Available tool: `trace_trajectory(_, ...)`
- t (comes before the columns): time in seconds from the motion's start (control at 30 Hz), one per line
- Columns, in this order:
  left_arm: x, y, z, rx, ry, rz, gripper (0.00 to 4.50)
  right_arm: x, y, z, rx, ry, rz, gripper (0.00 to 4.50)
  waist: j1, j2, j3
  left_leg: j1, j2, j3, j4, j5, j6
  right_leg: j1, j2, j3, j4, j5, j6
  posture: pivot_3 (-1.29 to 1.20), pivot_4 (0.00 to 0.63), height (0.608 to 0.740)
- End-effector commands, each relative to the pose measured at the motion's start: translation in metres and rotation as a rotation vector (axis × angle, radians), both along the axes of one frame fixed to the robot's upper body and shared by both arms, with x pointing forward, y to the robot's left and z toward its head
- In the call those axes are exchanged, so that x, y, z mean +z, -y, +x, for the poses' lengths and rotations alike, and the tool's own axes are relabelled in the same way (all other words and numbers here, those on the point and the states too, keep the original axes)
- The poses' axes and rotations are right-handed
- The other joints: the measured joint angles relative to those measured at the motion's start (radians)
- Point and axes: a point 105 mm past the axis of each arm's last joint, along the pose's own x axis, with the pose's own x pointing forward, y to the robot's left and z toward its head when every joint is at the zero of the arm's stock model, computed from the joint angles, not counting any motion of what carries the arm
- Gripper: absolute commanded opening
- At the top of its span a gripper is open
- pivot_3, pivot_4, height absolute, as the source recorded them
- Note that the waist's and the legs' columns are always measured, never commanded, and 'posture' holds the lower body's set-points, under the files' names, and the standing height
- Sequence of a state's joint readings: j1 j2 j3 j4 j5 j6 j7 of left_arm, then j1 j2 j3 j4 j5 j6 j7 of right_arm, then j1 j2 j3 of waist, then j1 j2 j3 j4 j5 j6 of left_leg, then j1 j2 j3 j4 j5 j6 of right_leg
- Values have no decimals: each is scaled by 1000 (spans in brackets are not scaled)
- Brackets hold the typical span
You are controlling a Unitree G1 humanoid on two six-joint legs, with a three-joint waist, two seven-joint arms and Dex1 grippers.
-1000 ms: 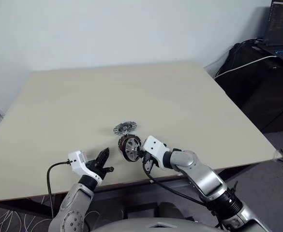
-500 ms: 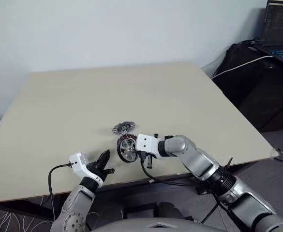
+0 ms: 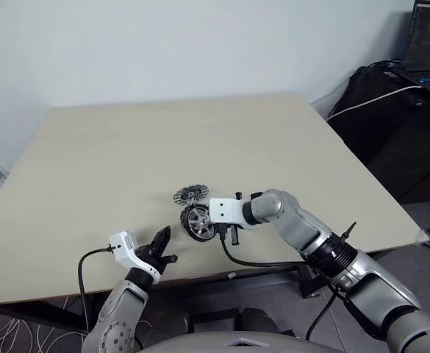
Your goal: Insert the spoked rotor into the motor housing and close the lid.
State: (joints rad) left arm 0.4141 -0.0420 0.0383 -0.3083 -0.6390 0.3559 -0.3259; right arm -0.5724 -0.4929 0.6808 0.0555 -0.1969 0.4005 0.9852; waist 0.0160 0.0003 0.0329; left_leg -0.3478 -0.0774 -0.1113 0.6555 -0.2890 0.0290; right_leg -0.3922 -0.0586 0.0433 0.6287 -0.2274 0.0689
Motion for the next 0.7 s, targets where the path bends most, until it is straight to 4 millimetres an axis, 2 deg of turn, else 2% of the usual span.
trace_trajectory(0.03, 7, 3, 4, -1, 38, -8, 0, 15, 3, 10, 20, 44, -9, 36, 0, 0, 0, 0, 0, 0, 0, 0, 0, 0, 0, 0, 0, 0, 0, 0, 0, 740)
trace_trajectory(0.37, 6, 6, 4, -9, 39, -16, 0, 25, -5, 25, -22, 32, 30, 36, -1, 0, 0, 0, 0, 0, 0, 0, 0, 0, 0, 0, 0, 2, 3, 0, 0, 740)
trace_trajectory(0.7, 6, 6, 4, -4, 40, -19, 0, 21, -10, 29, -42, 15, 30, 36, -1, 0, 0, 0, 0, 0, 0, -1, 1, -1, 0, 0, 0, 2, 2, 0, 0, 740)
